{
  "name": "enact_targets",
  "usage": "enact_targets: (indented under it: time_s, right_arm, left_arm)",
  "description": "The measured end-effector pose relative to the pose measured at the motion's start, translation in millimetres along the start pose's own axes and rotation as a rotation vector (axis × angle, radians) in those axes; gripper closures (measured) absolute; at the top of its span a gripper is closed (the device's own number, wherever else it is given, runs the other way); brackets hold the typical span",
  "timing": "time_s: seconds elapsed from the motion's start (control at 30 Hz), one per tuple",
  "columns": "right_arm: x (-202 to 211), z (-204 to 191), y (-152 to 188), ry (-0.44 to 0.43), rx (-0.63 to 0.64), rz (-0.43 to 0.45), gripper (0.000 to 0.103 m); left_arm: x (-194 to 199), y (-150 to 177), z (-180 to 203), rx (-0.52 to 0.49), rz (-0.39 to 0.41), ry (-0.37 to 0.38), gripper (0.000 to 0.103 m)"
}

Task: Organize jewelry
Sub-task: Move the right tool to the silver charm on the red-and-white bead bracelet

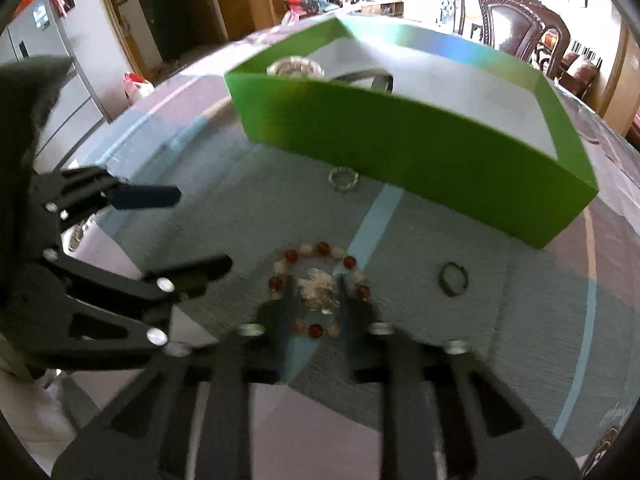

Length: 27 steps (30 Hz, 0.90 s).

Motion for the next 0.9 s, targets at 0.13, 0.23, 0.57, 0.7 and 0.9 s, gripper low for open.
enact_targets:
  time_s: [0.13, 0.23, 0.57, 0.7, 0.9]
  right_arm:
    - [17, 14, -5, 0.020, -0.041, 0.037, 0.086]
    - [32, 37, -1, 0.071, -0.099, 0.055, 0.086]
    - [26, 89, 33, 0.140, -0.274, 0.039, 0.086]
    - [23, 87, 31, 0.146, -0.257, 0.049, 0.086]
    - [21, 84, 27, 0.157, -0.242, 0.055, 0.086]
  left_arm:
    - [-1, -2, 4, 0.005, 0.000, 0.008, 0.030]
    - [1, -4, 15, -0.008, 0.009, 0.057, 0.027]
    - [-18, -11, 59, -0.053, -0.004, 0.190, 0.052]
    - [-21, -14, 55, -0.043, 0.003, 0.178, 0.054]
    - [-17, -18, 52, -0.011, 0.007, 0.193, 0.054]
Point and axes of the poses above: each gripper's, at about its wrist camera, not at the fingertips, and x roughly against the way its jaws point, z to its right, y to its underside, the point moved 7 cm from there along -x, roughly the way its jaws point, and after that the axes turned 5 degrees about y, right-handed, at the moved point
